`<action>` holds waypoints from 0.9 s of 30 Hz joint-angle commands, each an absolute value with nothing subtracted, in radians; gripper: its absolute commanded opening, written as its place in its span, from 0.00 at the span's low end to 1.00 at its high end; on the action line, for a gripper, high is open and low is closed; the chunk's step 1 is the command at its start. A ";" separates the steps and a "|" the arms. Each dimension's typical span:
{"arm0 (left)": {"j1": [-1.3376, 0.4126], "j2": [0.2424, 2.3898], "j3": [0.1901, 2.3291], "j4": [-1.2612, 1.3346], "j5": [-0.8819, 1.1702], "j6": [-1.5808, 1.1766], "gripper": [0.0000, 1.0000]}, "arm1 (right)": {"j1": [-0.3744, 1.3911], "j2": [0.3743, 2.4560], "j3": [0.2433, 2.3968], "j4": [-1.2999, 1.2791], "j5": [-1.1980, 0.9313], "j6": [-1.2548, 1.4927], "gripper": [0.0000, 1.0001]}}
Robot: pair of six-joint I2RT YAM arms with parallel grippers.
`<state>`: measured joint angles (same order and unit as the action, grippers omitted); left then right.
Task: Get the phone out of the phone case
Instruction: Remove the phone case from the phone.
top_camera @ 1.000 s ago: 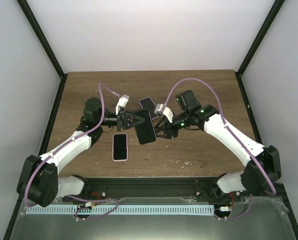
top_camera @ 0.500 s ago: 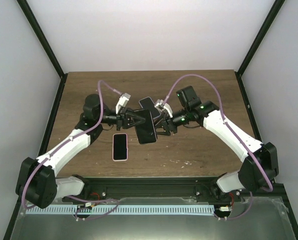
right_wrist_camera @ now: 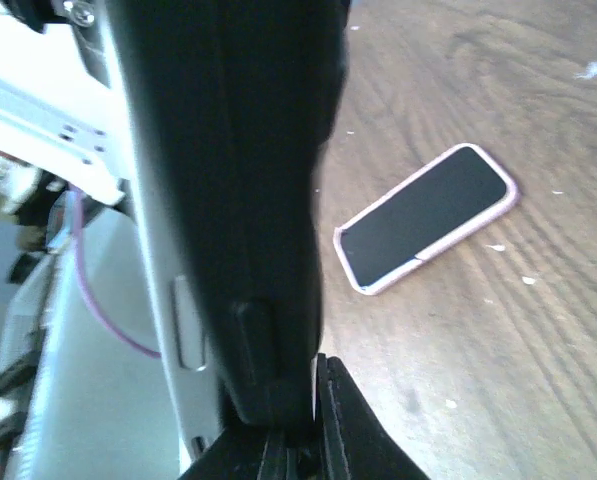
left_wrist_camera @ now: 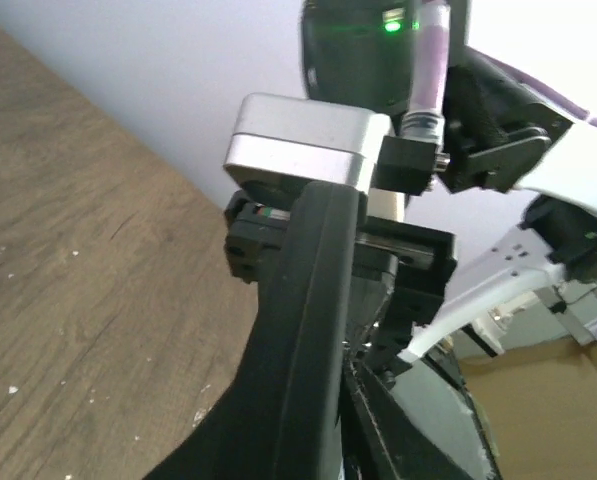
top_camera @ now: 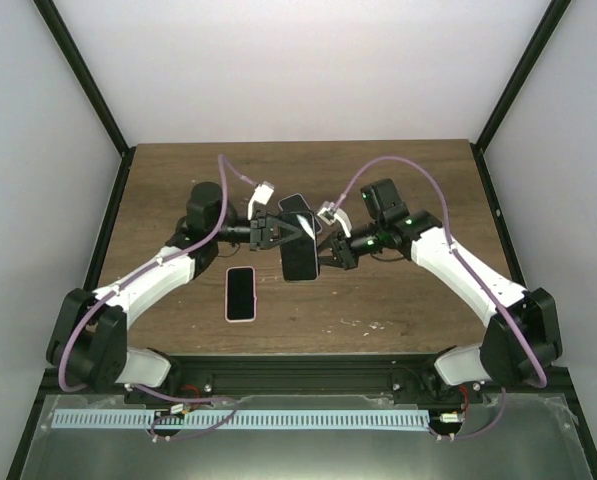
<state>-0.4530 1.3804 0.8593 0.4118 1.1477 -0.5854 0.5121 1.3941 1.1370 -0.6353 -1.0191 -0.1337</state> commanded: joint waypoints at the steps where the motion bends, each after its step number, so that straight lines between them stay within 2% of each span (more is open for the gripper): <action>1: -0.527 1.423 0.835 0.266 0.785 -0.673 0.28 | 0.528 1.267 1.111 -0.358 -0.987 -0.117 0.01; 4: -0.534 1.342 0.862 0.159 0.531 -0.629 0.47 | 0.461 1.216 1.060 -0.419 -0.814 -0.048 0.01; 8: -0.556 1.257 0.852 0.106 0.309 -0.582 0.53 | 0.403 1.189 1.020 -0.542 -0.670 -0.010 0.01; 11: -0.597 1.230 0.839 0.068 0.234 -0.581 0.53 | 0.399 1.174 0.973 -0.587 -0.574 0.028 0.01; 17: -0.774 1.237 0.834 -0.055 0.025 -0.541 0.51 | 0.397 1.199 0.943 -0.711 -0.297 0.319 0.01; 21: -0.854 1.286 0.859 -0.124 -0.025 -0.540 0.48 | 0.384 1.275 0.949 -0.774 -0.370 0.379 0.01; 27: -0.929 1.377 0.909 -0.165 -0.051 -0.519 0.45 | 0.370 1.418 0.924 -0.722 -0.493 0.409 0.01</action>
